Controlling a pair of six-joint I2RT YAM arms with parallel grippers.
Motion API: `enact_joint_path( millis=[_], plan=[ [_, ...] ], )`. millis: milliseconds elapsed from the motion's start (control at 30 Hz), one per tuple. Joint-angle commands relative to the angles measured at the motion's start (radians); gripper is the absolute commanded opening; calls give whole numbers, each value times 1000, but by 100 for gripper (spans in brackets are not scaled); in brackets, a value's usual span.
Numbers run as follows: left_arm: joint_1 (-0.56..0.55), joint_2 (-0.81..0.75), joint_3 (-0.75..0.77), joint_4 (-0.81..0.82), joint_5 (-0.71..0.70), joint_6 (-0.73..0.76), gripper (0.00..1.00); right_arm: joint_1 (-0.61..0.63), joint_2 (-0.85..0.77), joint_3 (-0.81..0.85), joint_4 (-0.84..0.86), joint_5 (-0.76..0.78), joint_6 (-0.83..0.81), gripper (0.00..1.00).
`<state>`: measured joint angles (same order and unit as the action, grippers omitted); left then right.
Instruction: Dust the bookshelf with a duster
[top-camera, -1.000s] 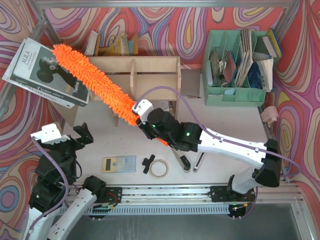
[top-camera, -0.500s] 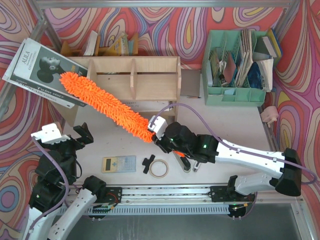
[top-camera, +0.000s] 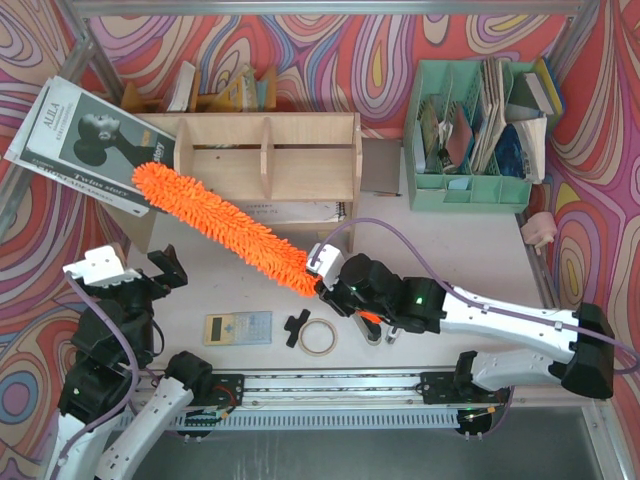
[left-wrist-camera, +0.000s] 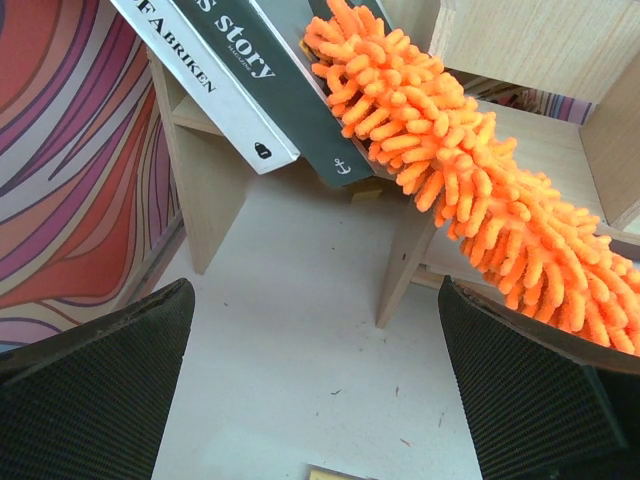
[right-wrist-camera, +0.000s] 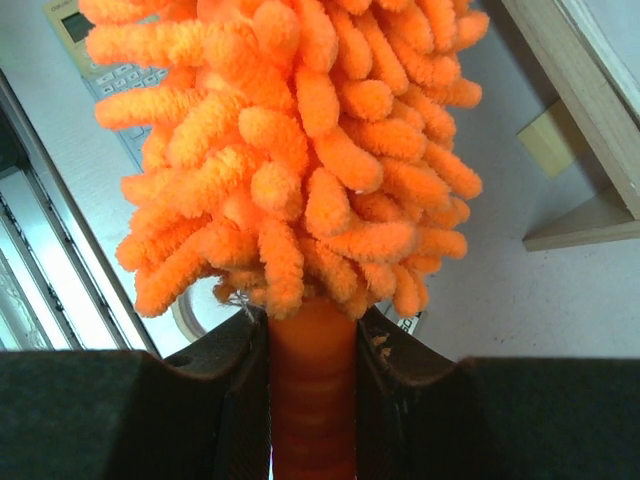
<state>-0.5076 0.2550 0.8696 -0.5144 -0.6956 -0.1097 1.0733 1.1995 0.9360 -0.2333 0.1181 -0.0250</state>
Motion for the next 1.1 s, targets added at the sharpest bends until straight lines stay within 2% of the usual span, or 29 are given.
enact_joint_path(
  millis=[0,267,533,700,867,1067],
  plan=[
    [7,13,12,-6,2,-8,98,0,-61,2,5,21,14,0],
    [7,16,14,-8,2,-9,99,-1,-62,144,73,76,31,0],
    [7,3,13,-9,0,-13,98,-2,206,485,-31,130,121,0],
    [7,12,16,-7,24,-17,99,-1,416,791,-214,171,193,0],
    [6,56,11,14,156,2,98,8,603,1065,-403,199,260,0],
    [7,195,50,-45,328,12,99,18,701,1217,-505,238,278,0]
  ],
)
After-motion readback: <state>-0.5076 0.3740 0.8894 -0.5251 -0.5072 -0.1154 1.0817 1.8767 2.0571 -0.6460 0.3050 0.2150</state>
